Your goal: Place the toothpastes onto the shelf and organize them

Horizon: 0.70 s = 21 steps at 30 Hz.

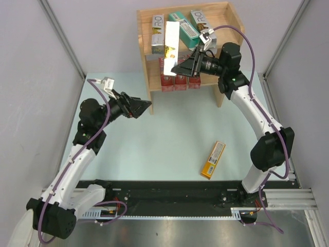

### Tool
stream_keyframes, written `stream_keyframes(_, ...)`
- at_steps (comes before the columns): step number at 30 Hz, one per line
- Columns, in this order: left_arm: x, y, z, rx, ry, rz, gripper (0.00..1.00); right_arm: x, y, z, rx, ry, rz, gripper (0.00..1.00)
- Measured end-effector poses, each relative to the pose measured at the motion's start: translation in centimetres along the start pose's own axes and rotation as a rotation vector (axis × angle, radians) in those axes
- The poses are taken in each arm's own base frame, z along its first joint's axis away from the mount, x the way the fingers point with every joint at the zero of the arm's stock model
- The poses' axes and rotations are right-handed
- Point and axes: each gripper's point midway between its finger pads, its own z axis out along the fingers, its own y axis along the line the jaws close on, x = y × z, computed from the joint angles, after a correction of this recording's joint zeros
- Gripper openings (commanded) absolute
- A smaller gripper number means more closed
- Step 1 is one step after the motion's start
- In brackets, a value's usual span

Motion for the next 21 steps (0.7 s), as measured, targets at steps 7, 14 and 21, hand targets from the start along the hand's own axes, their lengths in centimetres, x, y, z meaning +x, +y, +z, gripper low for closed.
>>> stream_keyframes(7,-2.4,-4.3,2.3,0.092,0.023,0.123,0.77,-0.5,0.7,-0.2,-0.046,0.013,0.051,0.3)
stream_keyframes(14,-2.8,-7.2,6.4,0.165,0.087,0.223,0.28,-0.9,0.9,-0.2,-0.055,0.007,0.075,0.31)
stream_keyframes(21,-1.6,-6.9,11.0,0.144,0.156,0.289,0.22,-1.3,0.7,-0.4,-0.045,0.0,0.089,0.34)
